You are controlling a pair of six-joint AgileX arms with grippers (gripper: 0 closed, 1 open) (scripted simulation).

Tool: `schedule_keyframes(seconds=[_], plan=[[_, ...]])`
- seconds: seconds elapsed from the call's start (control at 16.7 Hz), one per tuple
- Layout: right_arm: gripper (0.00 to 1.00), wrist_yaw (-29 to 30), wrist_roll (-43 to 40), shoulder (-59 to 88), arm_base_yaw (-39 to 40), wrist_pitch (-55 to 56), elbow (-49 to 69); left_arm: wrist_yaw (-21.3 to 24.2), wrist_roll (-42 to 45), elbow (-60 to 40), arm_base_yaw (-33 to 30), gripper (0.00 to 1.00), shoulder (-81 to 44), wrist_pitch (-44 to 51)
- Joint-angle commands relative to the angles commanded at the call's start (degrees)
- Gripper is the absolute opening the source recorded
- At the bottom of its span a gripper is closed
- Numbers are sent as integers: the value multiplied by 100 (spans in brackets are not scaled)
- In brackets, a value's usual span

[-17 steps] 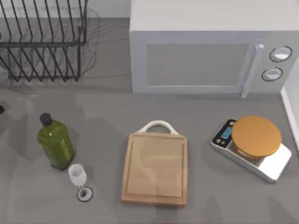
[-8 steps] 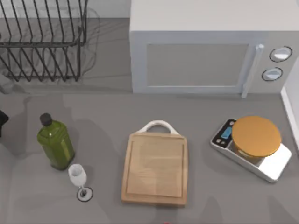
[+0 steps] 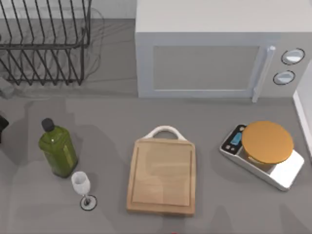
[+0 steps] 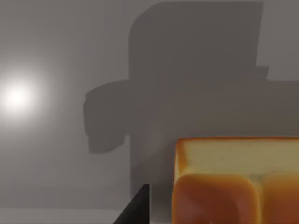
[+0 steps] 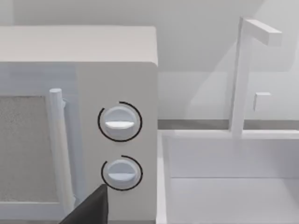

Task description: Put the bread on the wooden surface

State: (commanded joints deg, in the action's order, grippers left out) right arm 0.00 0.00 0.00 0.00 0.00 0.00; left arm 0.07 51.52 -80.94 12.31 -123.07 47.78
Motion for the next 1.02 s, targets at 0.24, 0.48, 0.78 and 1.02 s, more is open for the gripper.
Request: schedule_keyframes(seconds=[0.24, 0.48, 0.78, 1.02], plan=[[100, 0, 0, 0, 0, 0, 0, 0, 0, 0, 0, 2, 0, 0], [100, 0, 0, 0, 0, 0, 0, 0, 0, 0, 0, 0, 0, 0], [100, 0, 0, 0, 0, 0, 0, 86, -63, -21, -24, 0, 170, 134], [100, 0, 0, 0, 0, 0, 0, 85, -52, -396, -21, 0, 304, 554]])
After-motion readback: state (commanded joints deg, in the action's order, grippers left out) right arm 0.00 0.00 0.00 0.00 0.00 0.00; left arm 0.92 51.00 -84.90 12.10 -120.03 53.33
